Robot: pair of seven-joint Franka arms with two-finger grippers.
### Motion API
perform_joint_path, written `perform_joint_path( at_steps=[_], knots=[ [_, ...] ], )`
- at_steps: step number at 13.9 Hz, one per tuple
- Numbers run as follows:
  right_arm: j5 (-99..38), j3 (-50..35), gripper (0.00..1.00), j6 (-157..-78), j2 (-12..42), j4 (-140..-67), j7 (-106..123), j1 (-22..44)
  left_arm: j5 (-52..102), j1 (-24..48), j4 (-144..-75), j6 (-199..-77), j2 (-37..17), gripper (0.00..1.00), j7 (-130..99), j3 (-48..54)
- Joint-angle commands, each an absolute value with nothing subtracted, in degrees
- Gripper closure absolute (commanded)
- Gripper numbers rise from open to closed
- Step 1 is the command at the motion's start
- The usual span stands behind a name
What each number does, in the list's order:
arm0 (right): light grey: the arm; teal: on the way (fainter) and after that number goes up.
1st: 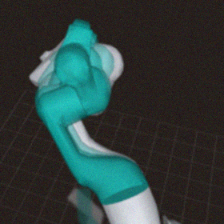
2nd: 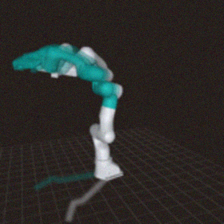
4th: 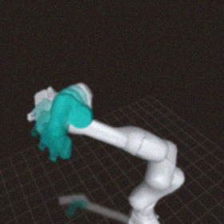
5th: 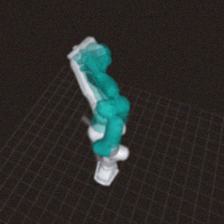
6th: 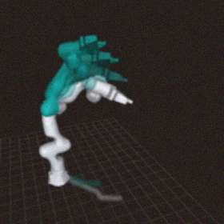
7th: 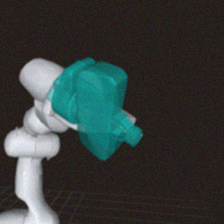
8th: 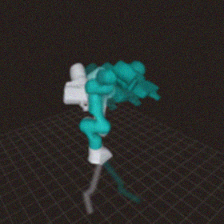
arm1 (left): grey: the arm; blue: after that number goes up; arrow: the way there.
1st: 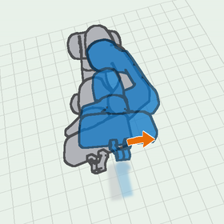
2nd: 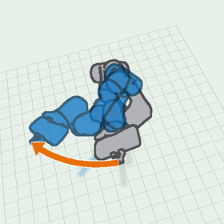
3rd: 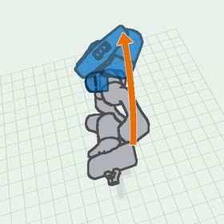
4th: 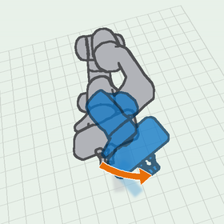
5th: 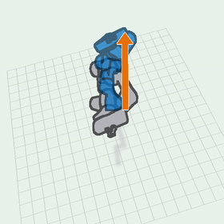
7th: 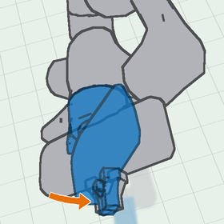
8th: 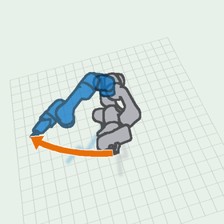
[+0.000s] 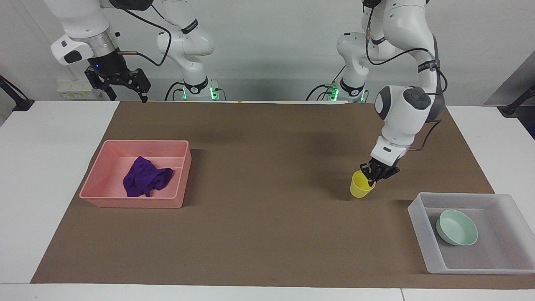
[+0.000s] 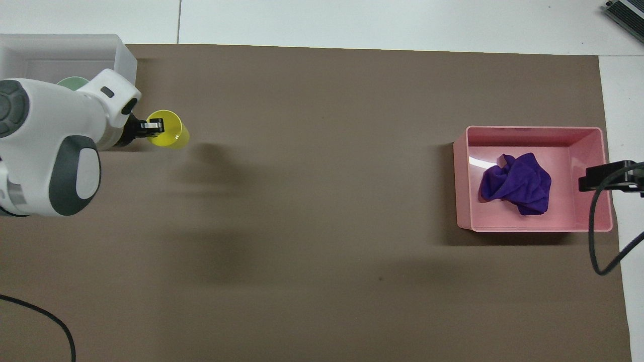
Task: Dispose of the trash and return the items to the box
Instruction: 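Carry the yellow cup with the left gripper into the clear bin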
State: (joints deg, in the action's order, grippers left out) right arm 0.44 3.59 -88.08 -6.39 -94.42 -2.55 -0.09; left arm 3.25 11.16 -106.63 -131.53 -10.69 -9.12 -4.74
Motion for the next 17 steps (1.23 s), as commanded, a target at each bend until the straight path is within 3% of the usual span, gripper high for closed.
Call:
perform_joint_path(
  at_steps=[1,6,9,17],
  knots=[
    [1.14,3.25,0.00,-89.12,-8.00,-96.33,-1.49,-0.26,3.25,5.73,-99.95,-128.50,-13.00,1.00,-8.53,-4.48],
    [1.14,3.25,0.00,-89.12,-8.00,-96.33,-1.58,-0.26,2.90,-2.45,-97.82,-133.50,-14.76,1.00,-7.38,-4.48],
    [1.14,3.16,0.00,-89.12,-8.00,-96.33,-1.58,-0.26,2.73,-5.88,-94.06,-135.61,-18.79,1.00,-7.38,-4.48],
    [1.14,3.16,0.00,-89.12,-8.00,-96.33,-1.58,-0.26,3.34,-8.17,-89.21,-143.95,-29.18,1.00,-7.91,-4.48]
  ],
)
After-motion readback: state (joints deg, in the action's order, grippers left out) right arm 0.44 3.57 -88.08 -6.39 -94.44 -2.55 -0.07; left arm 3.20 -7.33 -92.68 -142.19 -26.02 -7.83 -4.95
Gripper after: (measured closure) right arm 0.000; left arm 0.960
